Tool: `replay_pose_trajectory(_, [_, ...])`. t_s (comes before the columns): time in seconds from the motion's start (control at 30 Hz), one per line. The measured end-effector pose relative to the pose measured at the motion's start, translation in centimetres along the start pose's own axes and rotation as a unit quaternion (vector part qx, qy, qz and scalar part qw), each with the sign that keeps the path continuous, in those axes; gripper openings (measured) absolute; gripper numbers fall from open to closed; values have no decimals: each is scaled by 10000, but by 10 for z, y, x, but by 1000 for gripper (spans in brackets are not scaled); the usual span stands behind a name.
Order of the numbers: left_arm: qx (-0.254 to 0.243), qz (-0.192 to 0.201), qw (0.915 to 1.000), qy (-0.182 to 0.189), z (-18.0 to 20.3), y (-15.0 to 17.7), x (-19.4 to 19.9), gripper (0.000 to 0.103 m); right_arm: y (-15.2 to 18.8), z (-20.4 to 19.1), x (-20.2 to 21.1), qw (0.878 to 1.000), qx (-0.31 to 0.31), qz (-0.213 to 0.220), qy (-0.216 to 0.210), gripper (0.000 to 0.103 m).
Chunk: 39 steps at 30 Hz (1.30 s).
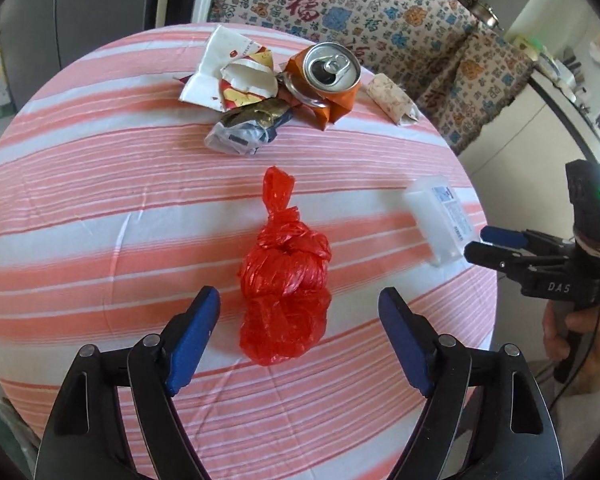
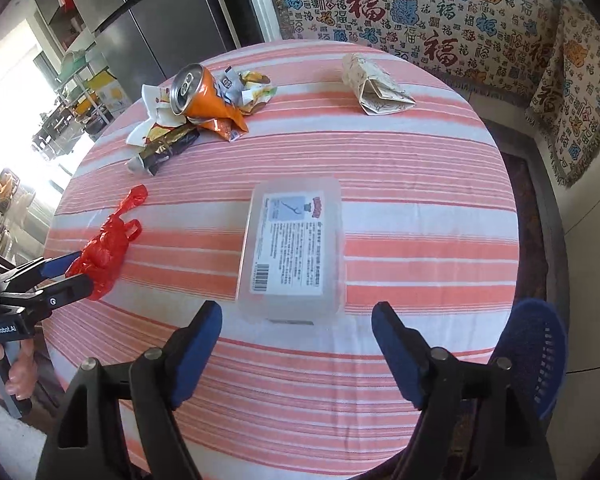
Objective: Collect trash
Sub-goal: 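Hold the red bag in the left tool while the right tool grasps the clear plastic box, then carry the red bag and plastic box in both tools over the blue basket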
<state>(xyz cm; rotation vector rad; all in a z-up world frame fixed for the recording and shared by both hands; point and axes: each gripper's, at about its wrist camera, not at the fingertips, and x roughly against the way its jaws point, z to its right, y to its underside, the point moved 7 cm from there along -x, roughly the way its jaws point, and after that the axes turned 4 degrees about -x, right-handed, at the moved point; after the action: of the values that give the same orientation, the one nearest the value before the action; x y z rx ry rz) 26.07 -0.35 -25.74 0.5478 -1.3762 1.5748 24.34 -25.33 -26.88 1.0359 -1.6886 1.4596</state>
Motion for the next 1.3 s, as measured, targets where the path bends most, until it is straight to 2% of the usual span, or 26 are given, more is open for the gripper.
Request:
replay_pose_trajectory(0.07, [-197, -21, 9997, -117, 8, -9, -1, 84, -7, -6, -4, 9996, 175, -113, 171, 79])
replay_pose_trajectory(0.27, [-310, -572, 9955, -694, -2, -19, -25, 83, -29, -17, -26, 9960, 395, -545, 590, 79])
replay_pose_trajectory(0.37, [-290, -739, 9937, -786, -5, -12, -28, 72, -34, -18, -31, 9949, 391, -621, 696, 79])
replay_pose_trajectory(0.43, [-243, -803, 9941, -682, -5, -7, -29, 46, -35, -19, -31, 9954, 361, -659, 598, 77])
replay_pose_trajectory(0.47, [-236, -775, 9944, -672, -4, -6, -27, 46, -34, -19, -30, 9952, 373, -682, 592, 74])
replay_pose_trajectory(0.5, [-268, -711, 9946, -713, -3, -6, -26, 46, -33, -18, -28, 9946, 398, -685, 677, 61])
replay_pose_trajectory(0.57, [-328, -577, 9949, -765, 0, -6, -20, 45, -30, -15, -22, 9945, 393, -628, 743, 61])
replay_pose_trajectory(0.73, [-319, -222, 9980, -500, 23, -15, 0, 44, -23, -11, 4, 9973, 343, -389, 518, 61])
replay_pose_trajectory(0.93, [-650, -78, 9976, -222, 84, -24, 4, 44, -8, 10, 41, 9990, 204, -24, 391, 61])
replay_pose_trajectory(1.07, [-923, -65, 9957, 66, 139, -31, -9, 44, -3, 53, 66, 9988, -97, 211, 428, 61])
replay_pose_trajectory(1.3, [-1175, -69, 9907, 688, 234, -36, -30, 44, 14, 157, 93, 9915, -769, 411, 964, 61])
